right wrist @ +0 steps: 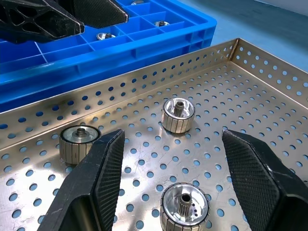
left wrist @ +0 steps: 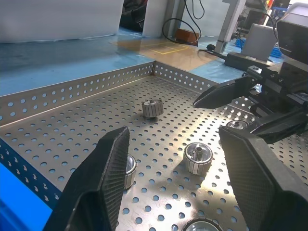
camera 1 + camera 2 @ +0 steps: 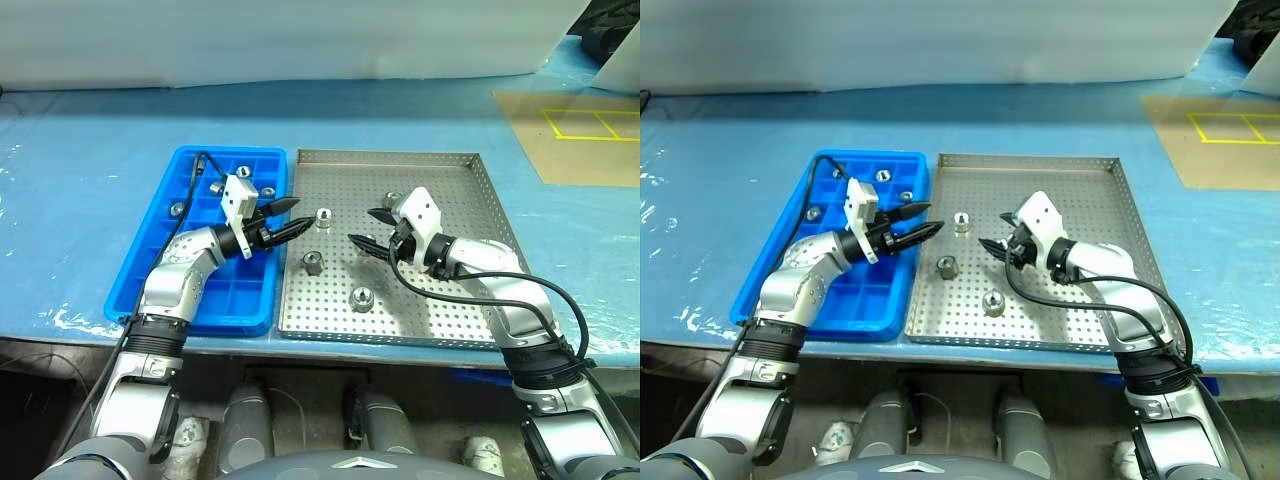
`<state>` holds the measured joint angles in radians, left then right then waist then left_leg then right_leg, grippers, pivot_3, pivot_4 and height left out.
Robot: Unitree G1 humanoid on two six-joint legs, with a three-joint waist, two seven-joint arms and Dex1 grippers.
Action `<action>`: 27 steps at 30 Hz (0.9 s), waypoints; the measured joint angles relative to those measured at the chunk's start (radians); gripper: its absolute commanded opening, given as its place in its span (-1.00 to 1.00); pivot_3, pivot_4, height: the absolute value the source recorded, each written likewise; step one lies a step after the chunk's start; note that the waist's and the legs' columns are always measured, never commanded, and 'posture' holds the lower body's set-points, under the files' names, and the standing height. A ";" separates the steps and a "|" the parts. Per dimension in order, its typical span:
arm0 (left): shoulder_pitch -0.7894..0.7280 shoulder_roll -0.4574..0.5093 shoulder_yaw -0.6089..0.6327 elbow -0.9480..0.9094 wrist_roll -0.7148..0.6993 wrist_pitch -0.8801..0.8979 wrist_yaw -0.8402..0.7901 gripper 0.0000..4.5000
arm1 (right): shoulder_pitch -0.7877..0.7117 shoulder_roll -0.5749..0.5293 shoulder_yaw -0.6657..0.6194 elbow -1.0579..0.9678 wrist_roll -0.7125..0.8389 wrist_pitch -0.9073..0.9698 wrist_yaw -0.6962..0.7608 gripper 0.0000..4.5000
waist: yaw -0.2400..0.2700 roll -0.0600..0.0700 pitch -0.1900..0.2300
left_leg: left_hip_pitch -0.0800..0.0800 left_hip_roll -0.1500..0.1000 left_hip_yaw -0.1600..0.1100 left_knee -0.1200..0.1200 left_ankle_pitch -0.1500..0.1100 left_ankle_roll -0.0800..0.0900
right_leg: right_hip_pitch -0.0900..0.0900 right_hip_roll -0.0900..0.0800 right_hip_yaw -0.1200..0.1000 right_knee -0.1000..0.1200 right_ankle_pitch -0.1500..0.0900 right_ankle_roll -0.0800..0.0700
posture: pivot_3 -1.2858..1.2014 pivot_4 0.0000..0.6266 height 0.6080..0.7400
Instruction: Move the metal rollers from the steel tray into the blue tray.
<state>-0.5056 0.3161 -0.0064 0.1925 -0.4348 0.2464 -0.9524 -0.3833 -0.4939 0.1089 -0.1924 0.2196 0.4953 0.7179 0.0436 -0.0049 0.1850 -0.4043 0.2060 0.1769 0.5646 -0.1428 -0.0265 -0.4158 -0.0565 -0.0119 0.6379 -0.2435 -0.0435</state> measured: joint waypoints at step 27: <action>-0.440 -0.125 -0.083 0.576 0.134 -0.227 -0.204 0.38 | 0.019 -0.171 -0.150 -0.026 0.026 0.005 0.042 0.47 | -0.001 0.000 0.000 | 0.000 -0.002 0.000 0.004 -0.005 0.008 | 0.006 -0.001 0.000 -0.003 0.000 0.001 | -0.22 -0.52 1.00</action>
<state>-0.9452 0.1915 -0.0895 0.7685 -0.3009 0.0199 -1.1560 -0.3645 -0.6647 -0.0408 -0.2185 0.2454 0.5003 0.7597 0.0430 -0.0049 0.1850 -0.4038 0.2041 0.1771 0.5681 -0.1477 -0.0180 -0.4102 -0.0570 -0.0121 0.6350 -0.2430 -0.0426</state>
